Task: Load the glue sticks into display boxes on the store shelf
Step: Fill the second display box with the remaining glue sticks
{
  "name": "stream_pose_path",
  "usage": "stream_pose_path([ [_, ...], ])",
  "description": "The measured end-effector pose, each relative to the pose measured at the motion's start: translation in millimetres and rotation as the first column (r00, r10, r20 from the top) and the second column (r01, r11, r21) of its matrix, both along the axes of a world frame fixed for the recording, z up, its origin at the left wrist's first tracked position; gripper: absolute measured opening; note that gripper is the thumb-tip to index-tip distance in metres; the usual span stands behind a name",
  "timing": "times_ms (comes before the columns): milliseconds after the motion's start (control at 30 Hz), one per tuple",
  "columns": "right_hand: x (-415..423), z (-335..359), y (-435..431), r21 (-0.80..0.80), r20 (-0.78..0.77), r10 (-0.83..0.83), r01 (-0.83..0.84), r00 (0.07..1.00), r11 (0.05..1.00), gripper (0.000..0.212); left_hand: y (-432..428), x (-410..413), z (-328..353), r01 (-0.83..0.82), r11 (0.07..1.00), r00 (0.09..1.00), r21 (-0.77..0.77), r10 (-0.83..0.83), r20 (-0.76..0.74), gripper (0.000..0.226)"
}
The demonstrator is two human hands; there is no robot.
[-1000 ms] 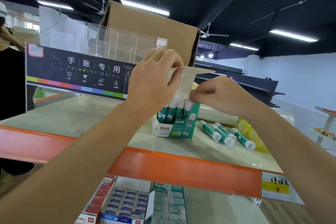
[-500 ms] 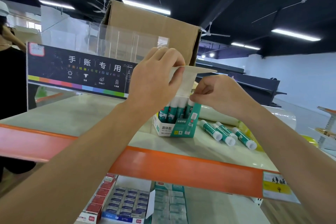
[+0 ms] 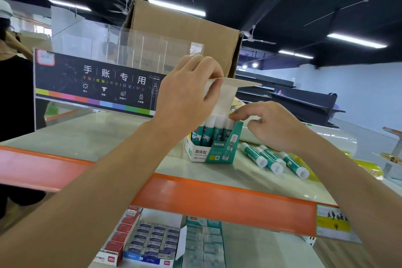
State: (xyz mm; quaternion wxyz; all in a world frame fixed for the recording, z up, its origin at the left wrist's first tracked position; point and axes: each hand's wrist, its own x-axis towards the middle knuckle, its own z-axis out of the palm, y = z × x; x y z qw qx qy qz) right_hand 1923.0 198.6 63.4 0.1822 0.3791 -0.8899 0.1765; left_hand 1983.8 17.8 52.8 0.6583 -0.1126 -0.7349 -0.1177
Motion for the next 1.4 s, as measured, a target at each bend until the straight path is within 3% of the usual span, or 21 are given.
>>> stream_pose_path([
  [167,-2,-1,0,0.037,-0.032,-0.002,0.004,0.999,0.999,0.054,2,-1,0,-0.019,1.0,1.0,-0.023,0.019,0.01,0.005],
  [367,-2,-5,6,-0.199,0.045,0.018,-0.008,0.999,0.98,0.042,0,0,-2,-0.011,0.999,1.0,-0.046,0.012,0.022,0.003],
  [433,-11,1,10,-0.187,0.021,-0.053,0.056,0.998,0.981,0.036,1,1,-2,-0.016,0.999,0.999,-0.048,0.017,0.03,0.003],
  [533,-29,8,13,0.111,0.064,-0.142,0.134,0.988,0.985,0.021,1,2,-2,-0.025,0.999,0.998,-0.046,0.027,0.048,0.004],
  [633,-42,1,11,0.385,0.118,-0.256,0.194,0.959,0.903,0.027,0,3,-2,-0.033,0.998,0.997,-0.05,0.036,0.061,0.004],
  [833,-45,-8,2,0.513,0.1,-0.352,0.255,0.931,0.82,0.047,1,3,-2,-0.034,0.998,0.998,-0.047,0.036,0.06,0.004],
  [1267,-39,-2,1,0.136,0.211,-0.307,0.283,0.928,0.949,0.031,-4,0,-1,-0.013,1.0,0.999,-0.026,0.014,0.051,0.001],
  [1400,-18,16,13,-0.104,0.373,-0.197,0.251,0.907,0.962,0.024,-7,-2,-1,0.038,0.999,0.999,-0.016,-0.038,0.038,0.004],
])
